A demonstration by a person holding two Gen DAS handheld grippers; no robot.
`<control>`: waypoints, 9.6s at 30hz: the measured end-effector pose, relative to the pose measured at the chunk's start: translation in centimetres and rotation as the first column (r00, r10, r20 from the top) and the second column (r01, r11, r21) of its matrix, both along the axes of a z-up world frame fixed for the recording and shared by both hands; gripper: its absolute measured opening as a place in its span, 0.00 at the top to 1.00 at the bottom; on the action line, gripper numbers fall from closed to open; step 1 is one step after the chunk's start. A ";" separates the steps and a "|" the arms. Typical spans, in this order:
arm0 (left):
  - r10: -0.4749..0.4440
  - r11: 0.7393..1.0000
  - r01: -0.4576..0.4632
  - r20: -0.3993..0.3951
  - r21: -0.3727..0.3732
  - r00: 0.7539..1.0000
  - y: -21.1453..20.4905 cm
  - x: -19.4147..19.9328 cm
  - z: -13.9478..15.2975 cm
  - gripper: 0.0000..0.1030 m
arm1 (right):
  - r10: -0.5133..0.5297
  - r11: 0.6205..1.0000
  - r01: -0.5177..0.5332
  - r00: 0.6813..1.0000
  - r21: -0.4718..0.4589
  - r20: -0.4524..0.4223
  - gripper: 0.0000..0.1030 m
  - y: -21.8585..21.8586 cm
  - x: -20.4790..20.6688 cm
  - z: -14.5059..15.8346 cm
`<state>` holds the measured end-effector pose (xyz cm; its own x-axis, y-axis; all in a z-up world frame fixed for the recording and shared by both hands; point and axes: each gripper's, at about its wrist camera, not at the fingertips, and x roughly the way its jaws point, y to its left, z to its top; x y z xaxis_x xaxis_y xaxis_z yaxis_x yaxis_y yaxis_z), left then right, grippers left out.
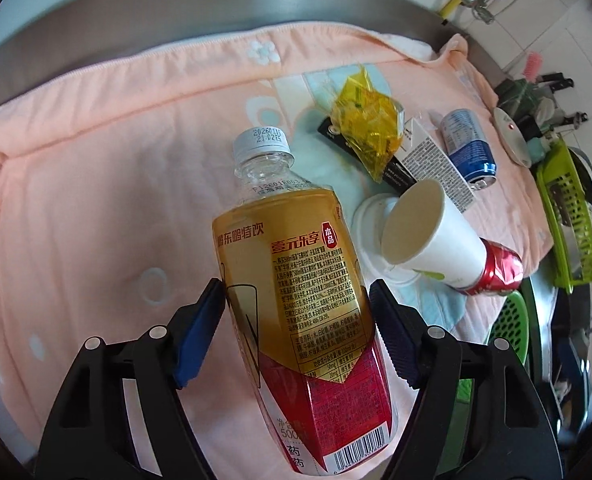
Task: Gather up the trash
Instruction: 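Grasp the white paper cup with the right gripper while the left gripper holds the juice bottle, then drop the paper cup into the green basket with the right gripper while the left gripper drops the juice bottle, then lower the left gripper onto the white cup lid and close on it, then grasp the red Coca-Cola can with the right gripper while the left gripper holds the lid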
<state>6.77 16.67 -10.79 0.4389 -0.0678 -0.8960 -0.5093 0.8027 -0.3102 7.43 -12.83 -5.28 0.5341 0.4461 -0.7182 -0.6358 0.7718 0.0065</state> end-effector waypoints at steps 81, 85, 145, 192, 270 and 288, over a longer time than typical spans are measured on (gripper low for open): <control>-0.537 0.843 0.519 0.174 0.138 0.825 -18.9 2.4 7.9 0.30 | -0.623 0.781 0.607 0.745 -0.148 -0.238 0.24 -24.8 5.2 -8.9; -0.587 0.810 0.568 0.172 0.147 0.791 -22.7 3.7 8.1 0.30 | -0.633 0.772 0.623 0.736 -0.127 -0.241 0.24 -26.2 4.8 -9.1; -0.710 0.703 0.699 0.201 0.131 0.675 -34.3 7.0 1.7 0.24 | -0.610 0.762 0.636 0.768 0.120 -0.195 0.21 -26.8 -6.9 -3.1; -0.530 0.793 0.492 0.009 0.360 0.848 -11.0 9.1 -3.6 0.29 | -0.343 0.919 0.377 0.910 0.117 -0.232 0.21 -8.6 -2.4 -3.7; -0.623 0.710 0.577 -0.023 0.403 0.782 -10.9 10.7 -4.6 0.23 | -0.295 0.926 0.349 0.908 0.147 -0.297 0.21 -5.6 1.5 -5.3; -0.553 0.784 0.495 0.058 0.375 0.831 -9.2 6.3 -2.5 0.25 | -0.335 0.904 0.405 0.868 0.134 -0.366 0.21 -4.4 4.2 -4.9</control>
<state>13.09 7.49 -13.27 0.5579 -0.0425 -0.8288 0.0522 0.9985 -0.0160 11.60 -17.24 -10.22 0.4393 0.4146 -0.7969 -0.2377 0.9092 0.3420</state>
